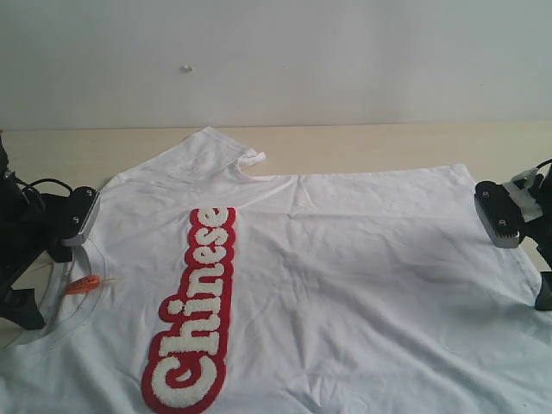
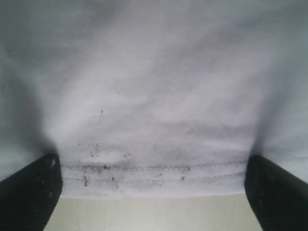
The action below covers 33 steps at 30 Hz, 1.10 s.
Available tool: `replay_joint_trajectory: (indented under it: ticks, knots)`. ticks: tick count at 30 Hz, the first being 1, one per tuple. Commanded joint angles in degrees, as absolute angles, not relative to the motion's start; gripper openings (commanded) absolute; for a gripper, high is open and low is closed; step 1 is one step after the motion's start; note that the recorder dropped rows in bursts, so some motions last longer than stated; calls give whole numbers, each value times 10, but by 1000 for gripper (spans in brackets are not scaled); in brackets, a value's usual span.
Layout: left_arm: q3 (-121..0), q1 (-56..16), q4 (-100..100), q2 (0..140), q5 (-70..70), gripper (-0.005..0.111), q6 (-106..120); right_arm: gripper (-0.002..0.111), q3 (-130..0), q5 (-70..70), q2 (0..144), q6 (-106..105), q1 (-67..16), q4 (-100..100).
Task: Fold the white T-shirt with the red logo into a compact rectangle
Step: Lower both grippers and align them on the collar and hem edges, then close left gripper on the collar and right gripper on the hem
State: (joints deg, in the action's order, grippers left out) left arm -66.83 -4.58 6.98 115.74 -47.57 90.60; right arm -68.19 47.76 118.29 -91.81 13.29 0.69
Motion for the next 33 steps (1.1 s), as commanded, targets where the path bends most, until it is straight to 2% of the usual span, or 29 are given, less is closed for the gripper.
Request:
replay_joint_trajectory:
  ticks: [1,33]
  knots:
    - [-661,-49,85,1176,-481,105,910,105,-657,465,1231,-923,133,-14]
    - [-661,-49,85,1176,-481,105,912,105,-657,451,1231,-920,133,-75]
